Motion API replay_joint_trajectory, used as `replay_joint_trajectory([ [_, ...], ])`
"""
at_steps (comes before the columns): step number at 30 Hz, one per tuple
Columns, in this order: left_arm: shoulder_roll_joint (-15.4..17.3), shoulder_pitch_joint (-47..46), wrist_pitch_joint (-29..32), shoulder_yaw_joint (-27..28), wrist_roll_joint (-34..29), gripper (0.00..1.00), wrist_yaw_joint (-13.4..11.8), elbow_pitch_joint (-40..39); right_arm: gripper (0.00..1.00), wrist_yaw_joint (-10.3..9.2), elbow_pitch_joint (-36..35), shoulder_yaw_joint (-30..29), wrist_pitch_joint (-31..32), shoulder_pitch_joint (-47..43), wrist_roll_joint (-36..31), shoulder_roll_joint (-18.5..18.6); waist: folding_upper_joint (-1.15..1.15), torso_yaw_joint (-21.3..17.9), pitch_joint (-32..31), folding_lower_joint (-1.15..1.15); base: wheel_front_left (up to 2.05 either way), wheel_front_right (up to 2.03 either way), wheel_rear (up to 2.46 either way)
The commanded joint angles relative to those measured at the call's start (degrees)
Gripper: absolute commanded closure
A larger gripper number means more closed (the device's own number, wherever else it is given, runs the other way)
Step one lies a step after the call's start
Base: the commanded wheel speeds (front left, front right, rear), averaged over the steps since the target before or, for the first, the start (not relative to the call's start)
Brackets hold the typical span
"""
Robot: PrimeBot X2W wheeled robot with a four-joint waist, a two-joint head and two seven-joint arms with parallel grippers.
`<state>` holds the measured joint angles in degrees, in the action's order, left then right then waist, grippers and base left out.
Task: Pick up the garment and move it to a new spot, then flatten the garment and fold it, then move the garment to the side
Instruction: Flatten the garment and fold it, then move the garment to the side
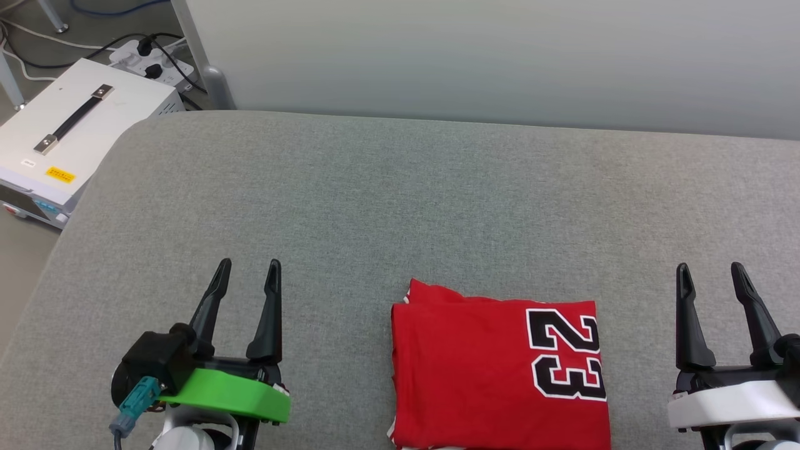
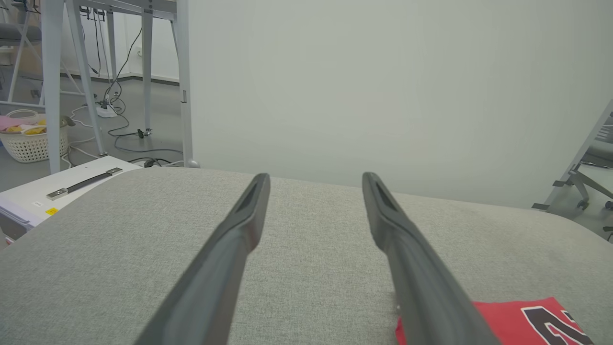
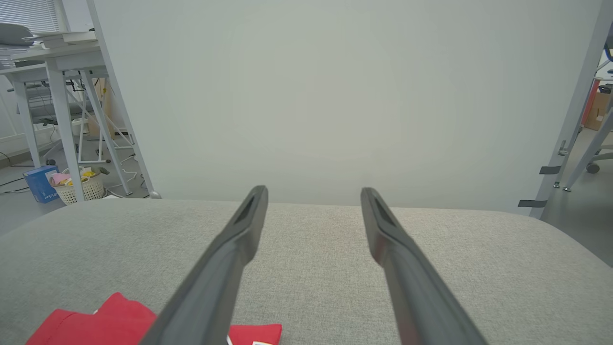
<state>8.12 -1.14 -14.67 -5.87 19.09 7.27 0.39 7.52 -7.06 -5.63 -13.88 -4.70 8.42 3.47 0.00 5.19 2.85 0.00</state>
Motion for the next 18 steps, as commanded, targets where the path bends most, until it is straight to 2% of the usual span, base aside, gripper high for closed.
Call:
replay_joint_trajectory([
  [1, 0.05, 0.97, -0.32, -0.20, -0.54, 0.00, 0.20, -0.19, 0.00, -0.03, 0.12, 0.03, -0.31, -0.23, -0.47, -0.17, 0.00, 0.08, -0.05, 0.00, 0.00, 0.00, 0.00],
  [8, 0.72, 0.68, -0.32, -1.51, 0.04, 0.00, 0.21, 0.04, 0.00, -0.03, -0.18, 0.22, 0.52, -0.32, -0.58, 0.07, 0.00, 0.43, 0.16, 0.00, 0.00, 0.00, 0.00],
  [11, 0.85, 0.39, -0.32, -1.97, 0.37, 0.00, 0.21, 0.14, 0.00, -0.03, 0.02, 1.08, 3.02, -0.17, 1.41, 0.12, 0.00, 0.71, 0.57, 0.00, 0.00, 0.00, 0.00],
  [15, 1.03, 0.01, -0.32, -2.42, 0.81, 0.00, 0.21, 0.21, 0.00, -0.03, 0.43, 4.14, 13.49, 0.00, 3.65, 2.36, 0.00, 1.11, 1.36, 0.00, 0.00, 0.00, 0.00],
  [18, 1.10, -0.25, -0.33, -2.65, 1.21, 0.00, 0.21, 0.31, 0.00, -0.03, -0.10, 7.00, 25.11, 0.47, 5.84, 4.82, 0.00, 1.35, 2.12, 0.00, 0.00, 0.00, 0.00],
])
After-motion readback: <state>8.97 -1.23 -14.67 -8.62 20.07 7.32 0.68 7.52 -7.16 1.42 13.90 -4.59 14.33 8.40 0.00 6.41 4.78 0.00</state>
